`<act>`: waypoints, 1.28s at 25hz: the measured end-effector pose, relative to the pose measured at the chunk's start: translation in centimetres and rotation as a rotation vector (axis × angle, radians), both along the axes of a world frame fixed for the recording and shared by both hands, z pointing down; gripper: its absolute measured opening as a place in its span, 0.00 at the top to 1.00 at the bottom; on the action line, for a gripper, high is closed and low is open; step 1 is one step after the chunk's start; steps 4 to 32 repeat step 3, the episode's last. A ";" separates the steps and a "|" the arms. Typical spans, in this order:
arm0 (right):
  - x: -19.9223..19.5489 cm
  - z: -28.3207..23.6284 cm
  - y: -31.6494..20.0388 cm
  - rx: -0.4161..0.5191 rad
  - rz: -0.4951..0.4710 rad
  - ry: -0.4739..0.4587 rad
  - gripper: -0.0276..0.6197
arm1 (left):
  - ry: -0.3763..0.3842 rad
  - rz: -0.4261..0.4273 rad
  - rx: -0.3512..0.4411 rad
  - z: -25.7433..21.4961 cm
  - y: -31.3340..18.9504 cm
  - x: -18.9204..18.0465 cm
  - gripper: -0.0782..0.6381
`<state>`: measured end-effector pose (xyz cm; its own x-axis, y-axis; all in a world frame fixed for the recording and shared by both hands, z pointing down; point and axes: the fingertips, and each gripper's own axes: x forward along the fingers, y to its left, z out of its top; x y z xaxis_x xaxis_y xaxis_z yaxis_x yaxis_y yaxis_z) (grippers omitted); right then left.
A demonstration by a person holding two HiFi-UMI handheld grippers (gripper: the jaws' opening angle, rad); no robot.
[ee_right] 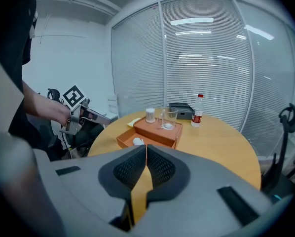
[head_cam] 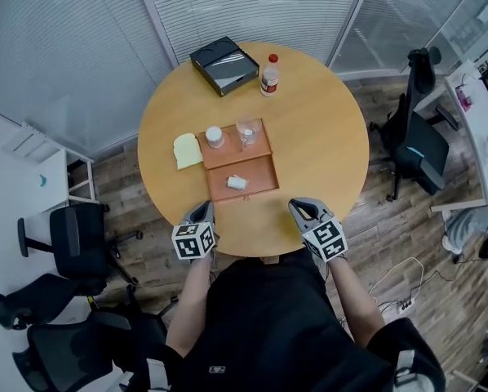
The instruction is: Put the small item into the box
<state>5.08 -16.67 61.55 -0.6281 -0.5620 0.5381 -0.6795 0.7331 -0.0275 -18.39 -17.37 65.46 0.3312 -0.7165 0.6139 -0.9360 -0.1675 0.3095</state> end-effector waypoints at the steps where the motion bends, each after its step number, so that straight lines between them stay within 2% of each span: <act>1: 0.0 0.0 0.0 -0.001 0.001 -0.001 0.95 | 0.002 -0.001 -0.001 0.0 0.0 0.0 0.88; 32: 0.0 -0.1 0.0 0.001 0.004 -0.004 0.95 | 0.004 -0.002 -0.002 0.0 0.1 0.0 0.88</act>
